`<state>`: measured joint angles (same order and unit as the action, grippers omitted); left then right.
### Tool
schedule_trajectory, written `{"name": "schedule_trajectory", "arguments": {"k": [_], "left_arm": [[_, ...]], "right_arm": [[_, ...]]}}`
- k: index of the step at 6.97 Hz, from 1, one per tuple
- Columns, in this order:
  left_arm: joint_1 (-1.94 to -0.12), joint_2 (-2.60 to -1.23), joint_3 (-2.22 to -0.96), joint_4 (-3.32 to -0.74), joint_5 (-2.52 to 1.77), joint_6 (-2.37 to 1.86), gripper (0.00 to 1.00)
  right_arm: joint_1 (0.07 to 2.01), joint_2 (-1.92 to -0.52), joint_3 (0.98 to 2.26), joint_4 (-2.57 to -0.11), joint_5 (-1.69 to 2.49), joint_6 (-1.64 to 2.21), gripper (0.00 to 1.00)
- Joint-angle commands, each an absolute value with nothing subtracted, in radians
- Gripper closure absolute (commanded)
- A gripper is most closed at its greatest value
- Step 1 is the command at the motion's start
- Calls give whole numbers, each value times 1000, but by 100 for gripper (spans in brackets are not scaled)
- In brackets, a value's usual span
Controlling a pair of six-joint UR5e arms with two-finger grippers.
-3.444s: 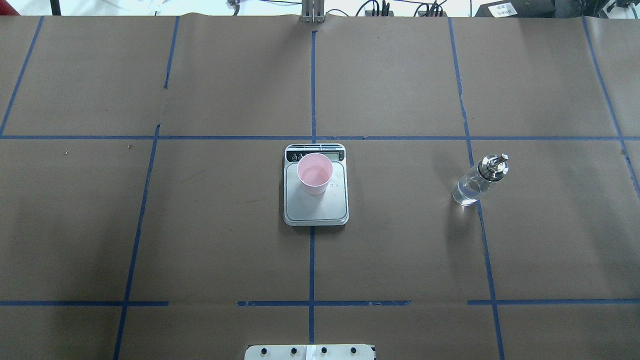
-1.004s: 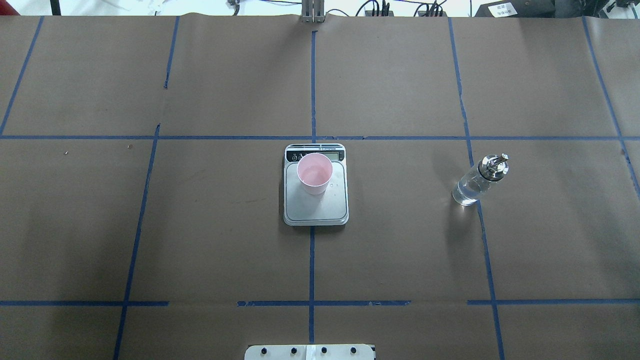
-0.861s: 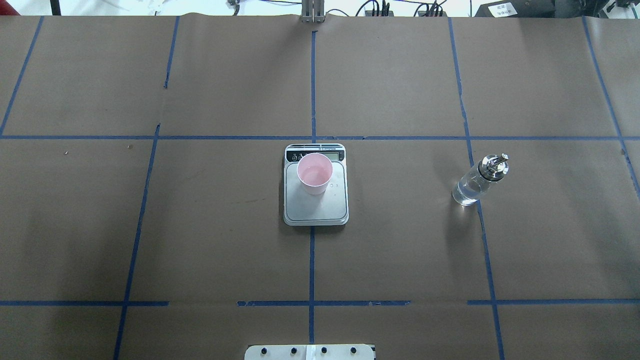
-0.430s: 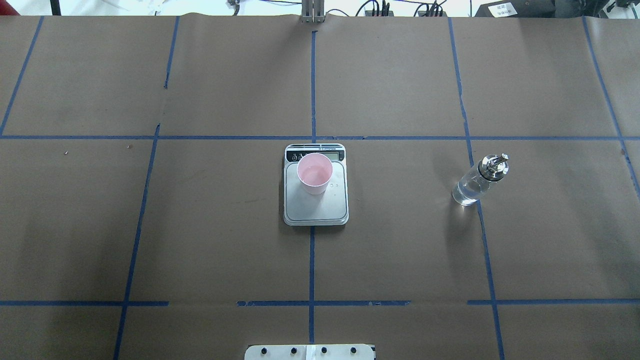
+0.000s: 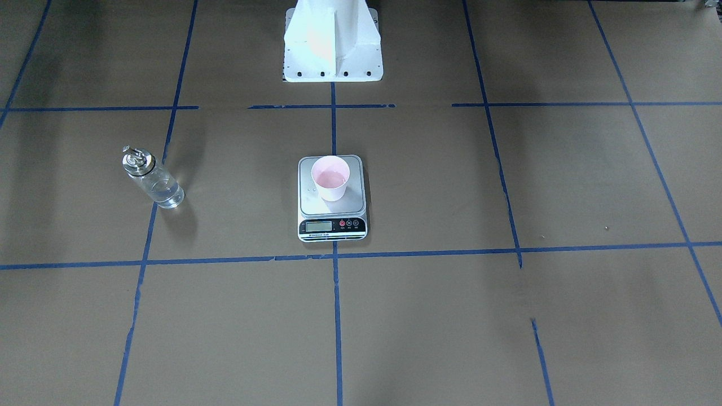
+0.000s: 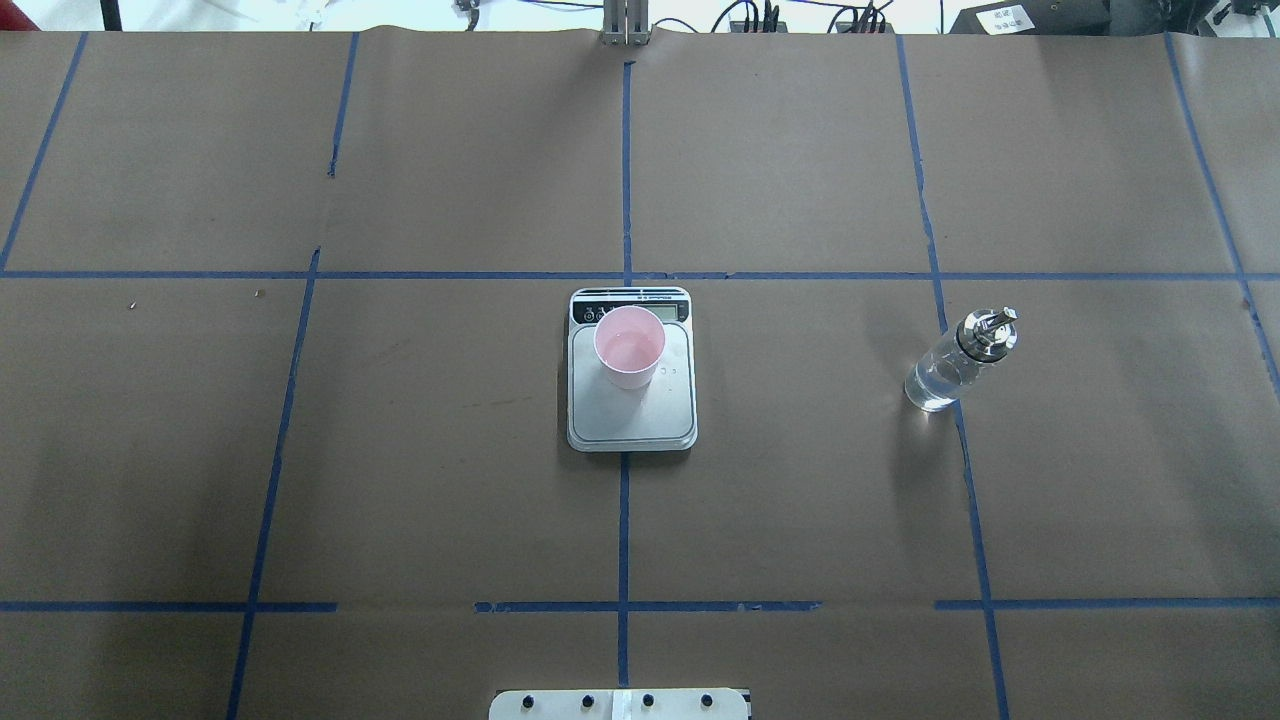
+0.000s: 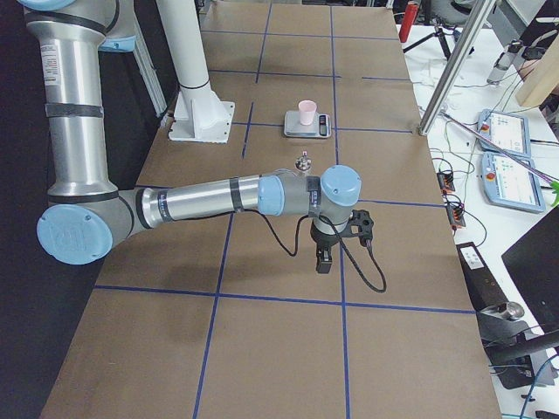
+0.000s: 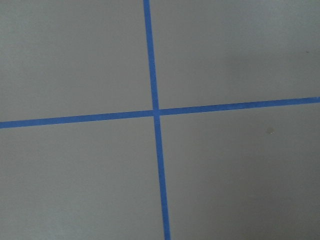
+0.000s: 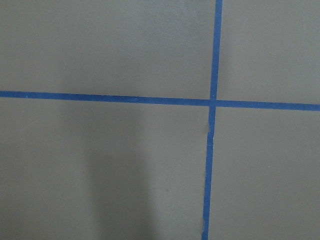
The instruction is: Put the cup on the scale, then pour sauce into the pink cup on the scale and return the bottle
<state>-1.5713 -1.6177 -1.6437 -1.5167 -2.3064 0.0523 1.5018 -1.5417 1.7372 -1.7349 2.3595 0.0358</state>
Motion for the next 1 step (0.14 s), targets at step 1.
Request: {"name": "schedule_trajectory", "arguments": {"k": [1], "left_arm": [[-1577, -1623, -1655, -1516, -2275, 54, 0]], "right_arm": [[1502, -1545, 1735, -1735, 2359, 37, 0]]}}
